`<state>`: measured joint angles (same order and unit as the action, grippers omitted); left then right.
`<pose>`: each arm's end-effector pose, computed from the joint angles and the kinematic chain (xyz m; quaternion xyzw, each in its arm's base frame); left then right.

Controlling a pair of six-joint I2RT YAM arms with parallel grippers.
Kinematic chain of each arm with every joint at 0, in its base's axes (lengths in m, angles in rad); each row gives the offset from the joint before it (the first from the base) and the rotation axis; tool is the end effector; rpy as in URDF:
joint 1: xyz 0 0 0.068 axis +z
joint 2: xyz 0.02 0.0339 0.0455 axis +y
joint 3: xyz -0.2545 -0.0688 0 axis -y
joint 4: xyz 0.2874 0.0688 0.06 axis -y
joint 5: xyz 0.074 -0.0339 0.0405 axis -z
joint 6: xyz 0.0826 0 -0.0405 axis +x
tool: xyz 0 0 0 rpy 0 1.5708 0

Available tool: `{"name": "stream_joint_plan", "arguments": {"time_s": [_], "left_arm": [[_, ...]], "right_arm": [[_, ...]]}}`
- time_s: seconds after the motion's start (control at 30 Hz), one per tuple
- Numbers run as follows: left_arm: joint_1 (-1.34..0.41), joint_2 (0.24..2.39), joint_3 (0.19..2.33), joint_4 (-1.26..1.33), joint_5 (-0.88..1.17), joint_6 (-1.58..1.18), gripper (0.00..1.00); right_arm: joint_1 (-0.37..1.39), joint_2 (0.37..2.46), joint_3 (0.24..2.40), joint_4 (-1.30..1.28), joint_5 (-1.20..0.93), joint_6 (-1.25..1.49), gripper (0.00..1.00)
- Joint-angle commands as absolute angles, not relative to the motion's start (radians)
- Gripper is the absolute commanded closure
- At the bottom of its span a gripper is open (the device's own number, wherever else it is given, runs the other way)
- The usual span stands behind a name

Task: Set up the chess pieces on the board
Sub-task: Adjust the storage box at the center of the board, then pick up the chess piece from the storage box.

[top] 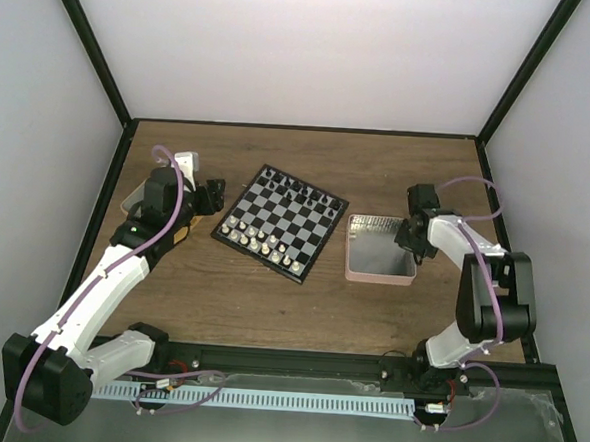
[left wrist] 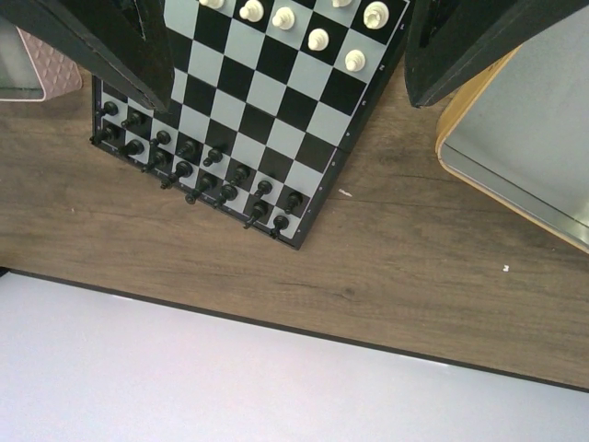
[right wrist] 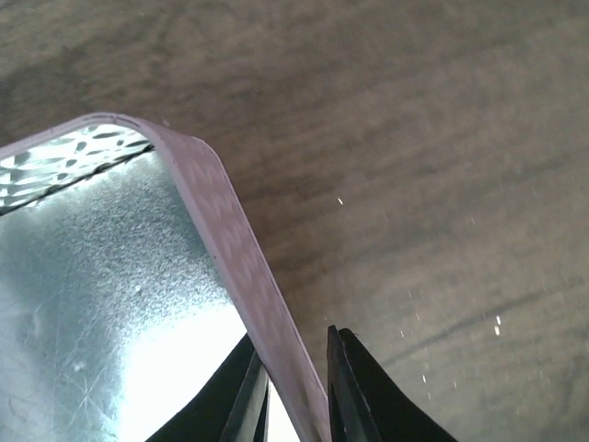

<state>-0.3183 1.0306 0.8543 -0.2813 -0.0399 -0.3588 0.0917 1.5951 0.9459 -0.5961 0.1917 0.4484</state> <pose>0.3078 -0.0980 0.2713 -0.0277 0.8485 -0.1594 0.5038 0.3410 0.0156 0.0950 0.1895 0.9639 -0.0480 0.1806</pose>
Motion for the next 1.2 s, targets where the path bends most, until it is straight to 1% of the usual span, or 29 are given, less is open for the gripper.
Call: {"name": "stream_joint_plan", "arguments": {"time_s": [0.0,0.17,0.2,0.27,0.3,0.37,0.43,0.47,0.53,0.6,0.7,0.8,1.0,1.17], "left_arm": [[-0.313,1.023,0.844,-0.265,-0.030,-0.357,0.29],[-0.312,1.026,0.845,-0.265,-0.026,-0.359,0.30],[-0.312,1.026,0.844,-0.265,-0.026,-0.359,0.29],[-0.312,1.026,0.845,-0.266,-0.028,-0.359,0.29],[-0.311,1.026,0.843,-0.267,-0.028,-0.359,0.29],[-0.311,1.026,0.844,-0.266,-0.026,-0.359,0.29],[-0.312,1.026,0.843,-0.263,-0.022,-0.359,0.30],[-0.311,1.028,0.843,-0.261,-0.017,-0.359,0.30],[-0.312,1.028,0.842,-0.255,-0.003,-0.358,0.30],[-0.312,1.029,0.841,-0.247,0.013,-0.357,0.29],[-0.312,1.034,0.841,-0.240,0.029,-0.356,0.29],[-0.311,1.041,0.839,-0.239,0.036,-0.354,0.30],[-0.312,1.049,0.840,-0.236,0.042,-0.354,0.29],[-0.312,1.058,0.843,-0.233,0.050,-0.355,0.29]], "right_arm": [[0.078,1.488,0.872,-0.564,0.205,0.637,0.81],[0.079,1.415,0.802,-0.524,0.176,0.724,0.81],[0.079,1.409,0.799,-0.519,0.176,0.727,0.76],[0.079,1.385,0.804,-0.509,0.182,0.714,0.57],[0.078,1.370,0.811,-0.506,0.182,0.703,0.51],[0.079,1.340,0.832,-0.513,0.186,0.685,0.44],[0.078,1.302,0.845,-0.505,0.170,0.652,0.42],[0.079,1.282,0.849,-0.497,0.151,0.630,0.42],[0.078,1.256,0.849,-0.461,0.047,0.584,0.43],[0.080,1.242,0.840,-0.402,-0.082,0.563,0.48],[0.085,1.254,0.812,-0.299,-0.281,0.566,0.58],[0.100,1.311,0.786,-0.225,-0.404,0.607,0.62],[0.110,1.401,0.689,-0.086,-0.461,0.804,0.72],[0.166,1.447,0.646,0.025,-0.438,0.957,0.73]]}}
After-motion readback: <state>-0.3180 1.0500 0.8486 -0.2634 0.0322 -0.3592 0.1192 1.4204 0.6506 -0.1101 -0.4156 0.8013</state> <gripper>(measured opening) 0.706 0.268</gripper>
